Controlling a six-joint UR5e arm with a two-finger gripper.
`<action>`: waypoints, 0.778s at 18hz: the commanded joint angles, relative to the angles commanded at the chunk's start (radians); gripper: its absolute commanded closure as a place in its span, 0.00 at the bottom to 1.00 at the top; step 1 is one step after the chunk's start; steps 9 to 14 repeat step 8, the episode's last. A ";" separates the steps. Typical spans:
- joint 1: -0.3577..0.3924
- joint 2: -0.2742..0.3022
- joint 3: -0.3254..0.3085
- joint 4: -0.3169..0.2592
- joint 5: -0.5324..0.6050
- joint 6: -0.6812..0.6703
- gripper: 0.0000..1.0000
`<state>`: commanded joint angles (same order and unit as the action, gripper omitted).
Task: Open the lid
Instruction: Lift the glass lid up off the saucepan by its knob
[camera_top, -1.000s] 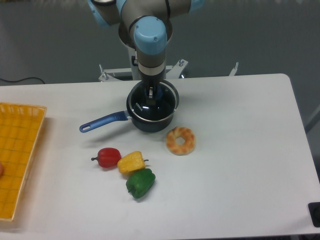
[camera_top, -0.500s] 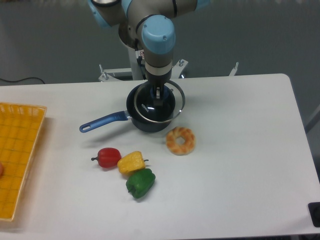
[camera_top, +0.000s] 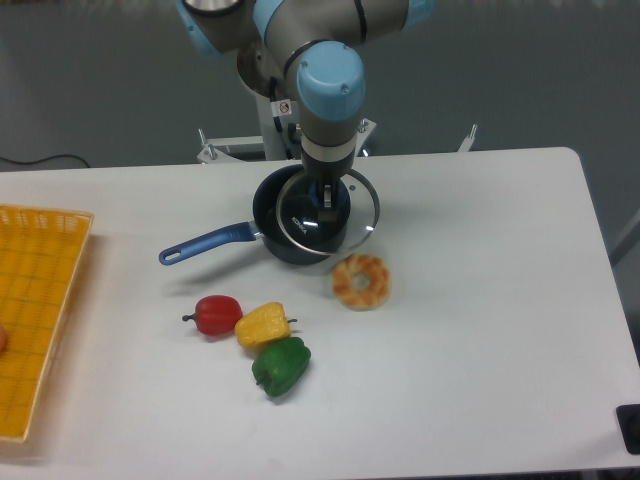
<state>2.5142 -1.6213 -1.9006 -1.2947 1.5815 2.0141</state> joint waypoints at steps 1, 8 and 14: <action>0.000 -0.006 0.005 0.002 0.002 0.000 0.37; 0.021 -0.035 0.026 0.005 0.003 0.003 0.37; 0.021 -0.035 0.026 0.005 0.003 0.003 0.37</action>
